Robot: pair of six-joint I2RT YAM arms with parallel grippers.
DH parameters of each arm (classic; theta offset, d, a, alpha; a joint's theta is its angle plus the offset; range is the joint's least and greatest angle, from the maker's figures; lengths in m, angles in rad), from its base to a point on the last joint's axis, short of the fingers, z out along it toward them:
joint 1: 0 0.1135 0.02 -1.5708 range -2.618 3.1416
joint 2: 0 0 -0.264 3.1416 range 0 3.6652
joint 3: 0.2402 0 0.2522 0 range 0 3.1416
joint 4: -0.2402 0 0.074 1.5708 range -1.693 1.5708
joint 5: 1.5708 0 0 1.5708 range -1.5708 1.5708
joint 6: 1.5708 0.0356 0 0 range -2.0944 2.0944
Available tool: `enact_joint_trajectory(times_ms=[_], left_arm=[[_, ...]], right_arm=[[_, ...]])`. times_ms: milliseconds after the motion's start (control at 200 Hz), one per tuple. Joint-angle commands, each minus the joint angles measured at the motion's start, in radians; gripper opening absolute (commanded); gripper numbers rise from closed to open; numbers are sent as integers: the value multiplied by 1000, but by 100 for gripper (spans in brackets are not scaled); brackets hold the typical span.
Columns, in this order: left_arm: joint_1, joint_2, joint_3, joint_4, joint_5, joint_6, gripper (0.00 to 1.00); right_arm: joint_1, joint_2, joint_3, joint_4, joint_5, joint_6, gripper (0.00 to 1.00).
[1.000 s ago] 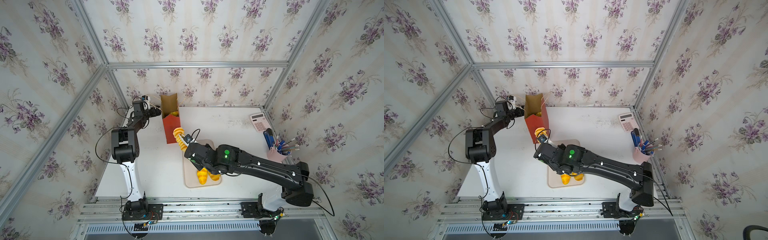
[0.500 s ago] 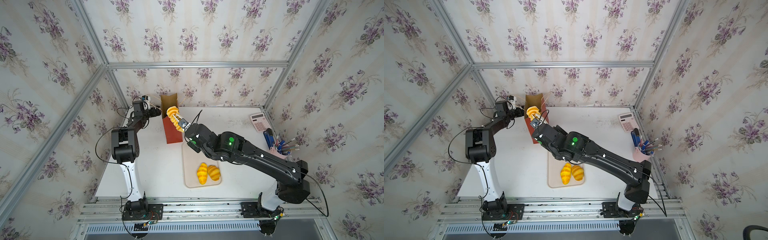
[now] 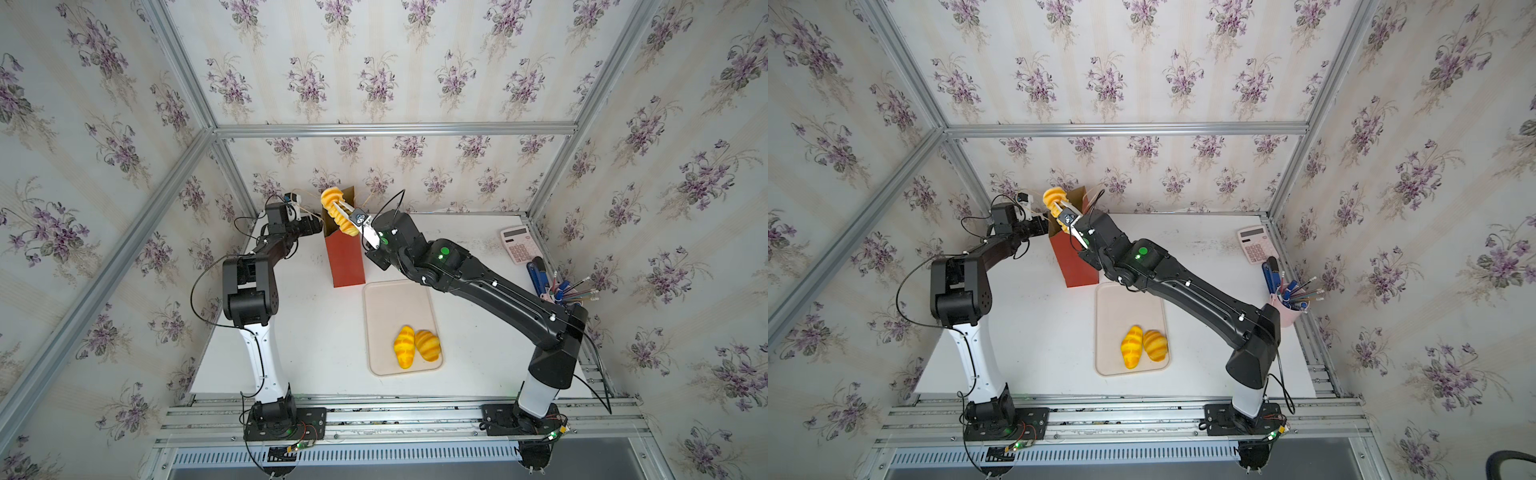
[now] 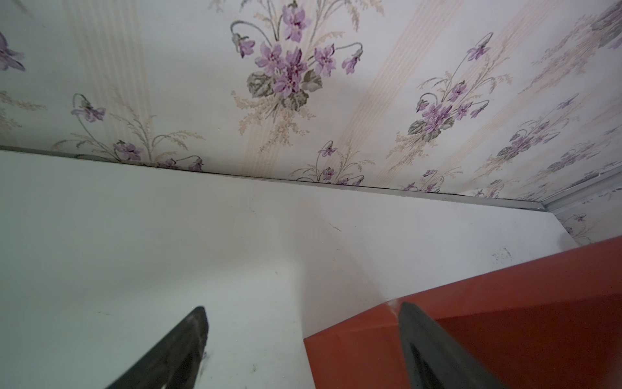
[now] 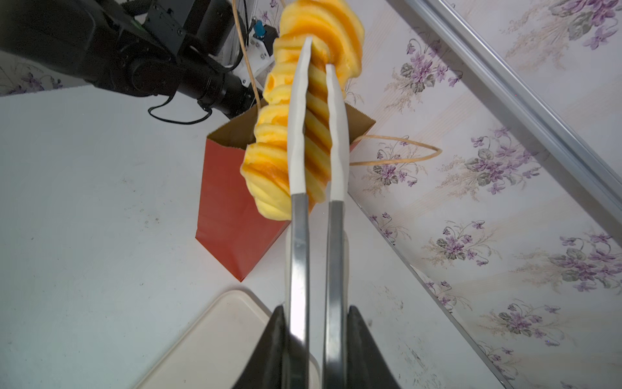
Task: Pack bread into a paper bag
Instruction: Place the fake bread in the paper bag.
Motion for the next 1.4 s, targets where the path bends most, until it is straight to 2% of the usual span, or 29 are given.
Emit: enact_joint_trajectory(times_ms=[0,600,1054,1164,1394], left_arm=[[2,-9,-5,14,6,11,90],[5,2,2,23,6,9,90],[10,14,-1,36,10,6,90],[11,15,2,37,12,4,90],[16,18,2,37,14,4,90]], right_arm=[[-12,14,17,99,-45,-30,27],[-72,115,12,200,-131,-28,26],[-88,155,74,191,-106,-47,26],[-89,164,73,191,-94,-46,28],[-89,170,74,188,-85,-51,40]])
